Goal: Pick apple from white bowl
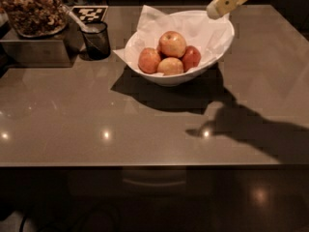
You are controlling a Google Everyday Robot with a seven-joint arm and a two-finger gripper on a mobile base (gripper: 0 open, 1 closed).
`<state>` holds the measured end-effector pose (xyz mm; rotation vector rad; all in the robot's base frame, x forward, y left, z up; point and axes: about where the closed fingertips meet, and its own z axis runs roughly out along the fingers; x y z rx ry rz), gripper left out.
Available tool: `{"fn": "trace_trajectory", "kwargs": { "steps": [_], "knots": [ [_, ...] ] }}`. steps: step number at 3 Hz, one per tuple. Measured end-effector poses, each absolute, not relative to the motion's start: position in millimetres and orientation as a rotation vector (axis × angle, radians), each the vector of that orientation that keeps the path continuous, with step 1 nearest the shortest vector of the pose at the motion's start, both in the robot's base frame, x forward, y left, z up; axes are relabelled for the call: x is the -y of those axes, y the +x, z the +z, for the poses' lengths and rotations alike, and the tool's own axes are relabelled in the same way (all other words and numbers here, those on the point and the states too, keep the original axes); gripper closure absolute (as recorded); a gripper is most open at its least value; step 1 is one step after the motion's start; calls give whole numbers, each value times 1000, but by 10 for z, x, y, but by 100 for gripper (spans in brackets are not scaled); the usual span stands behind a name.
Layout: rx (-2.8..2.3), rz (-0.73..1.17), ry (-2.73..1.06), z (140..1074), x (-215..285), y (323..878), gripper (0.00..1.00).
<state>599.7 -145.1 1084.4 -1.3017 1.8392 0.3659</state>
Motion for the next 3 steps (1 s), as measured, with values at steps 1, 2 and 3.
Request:
{"fn": "trace_trajectory", "kwargs": {
  "steps": [1,2,3],
  "knots": [
    [-1819,402,-1273,10718,1376,6252,0],
    [-1791,430,-1291,10586,1219,6498,0],
    [-1800,436,-1307,10384,1150,6643,0]
  ]
}}
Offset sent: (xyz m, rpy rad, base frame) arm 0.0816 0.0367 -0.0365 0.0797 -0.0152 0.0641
